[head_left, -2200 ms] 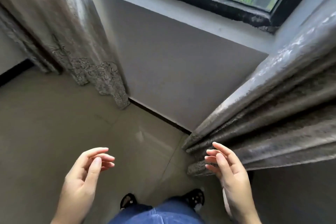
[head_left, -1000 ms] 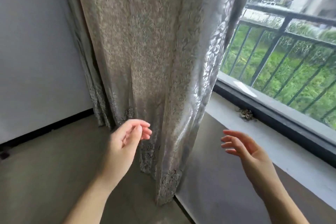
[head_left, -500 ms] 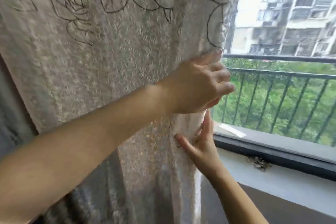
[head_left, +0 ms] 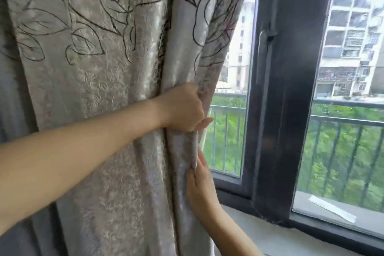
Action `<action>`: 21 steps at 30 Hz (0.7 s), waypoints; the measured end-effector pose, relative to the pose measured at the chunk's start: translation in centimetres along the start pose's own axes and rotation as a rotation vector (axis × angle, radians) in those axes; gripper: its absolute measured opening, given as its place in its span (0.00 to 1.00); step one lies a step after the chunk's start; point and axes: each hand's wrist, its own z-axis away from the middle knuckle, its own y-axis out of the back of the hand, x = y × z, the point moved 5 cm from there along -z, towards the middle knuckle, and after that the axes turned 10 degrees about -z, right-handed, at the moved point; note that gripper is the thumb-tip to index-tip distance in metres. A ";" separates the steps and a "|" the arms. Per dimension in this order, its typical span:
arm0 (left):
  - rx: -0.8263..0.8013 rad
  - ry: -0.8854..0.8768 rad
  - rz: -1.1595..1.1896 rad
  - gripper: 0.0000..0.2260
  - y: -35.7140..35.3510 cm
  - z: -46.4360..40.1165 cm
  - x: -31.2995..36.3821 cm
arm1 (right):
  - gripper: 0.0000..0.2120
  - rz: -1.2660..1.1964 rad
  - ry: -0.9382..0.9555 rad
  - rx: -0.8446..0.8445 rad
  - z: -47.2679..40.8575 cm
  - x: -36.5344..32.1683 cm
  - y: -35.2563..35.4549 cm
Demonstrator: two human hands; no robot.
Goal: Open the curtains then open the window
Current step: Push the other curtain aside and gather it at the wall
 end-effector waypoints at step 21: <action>0.020 0.325 -0.105 0.11 -19.0 34.4 -14.1 | 0.43 0.340 0.180 0.218 -17.7 9.9 -37.9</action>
